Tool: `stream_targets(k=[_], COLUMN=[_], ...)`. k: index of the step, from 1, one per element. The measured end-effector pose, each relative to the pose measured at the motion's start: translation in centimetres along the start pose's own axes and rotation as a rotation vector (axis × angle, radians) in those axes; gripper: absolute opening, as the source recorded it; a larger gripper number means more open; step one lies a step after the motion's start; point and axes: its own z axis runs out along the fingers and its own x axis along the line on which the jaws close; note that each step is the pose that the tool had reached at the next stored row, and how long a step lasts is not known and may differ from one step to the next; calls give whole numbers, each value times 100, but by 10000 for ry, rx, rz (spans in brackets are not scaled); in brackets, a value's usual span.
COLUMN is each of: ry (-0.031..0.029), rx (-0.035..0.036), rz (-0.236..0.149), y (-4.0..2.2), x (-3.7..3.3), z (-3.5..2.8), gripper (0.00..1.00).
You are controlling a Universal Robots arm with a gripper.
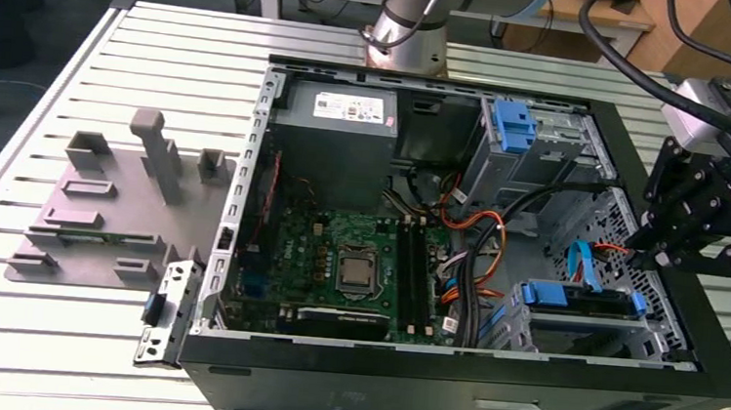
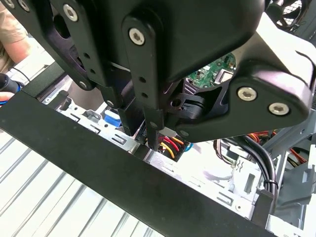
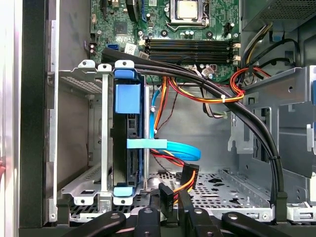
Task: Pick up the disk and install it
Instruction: 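Insert the second disk wire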
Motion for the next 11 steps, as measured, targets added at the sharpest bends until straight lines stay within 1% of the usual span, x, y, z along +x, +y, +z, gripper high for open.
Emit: stream_targets(k=[3, 9, 10, 11], ry=[0, 3, 3, 3], rx=[0, 0, 0, 0], rz=[0, 0, 0, 0], y=[13, 14, 14, 14], x=[1, 0, 1, 1], z=[2, 1, 1, 1], gripper=[29, 29, 27, 20])
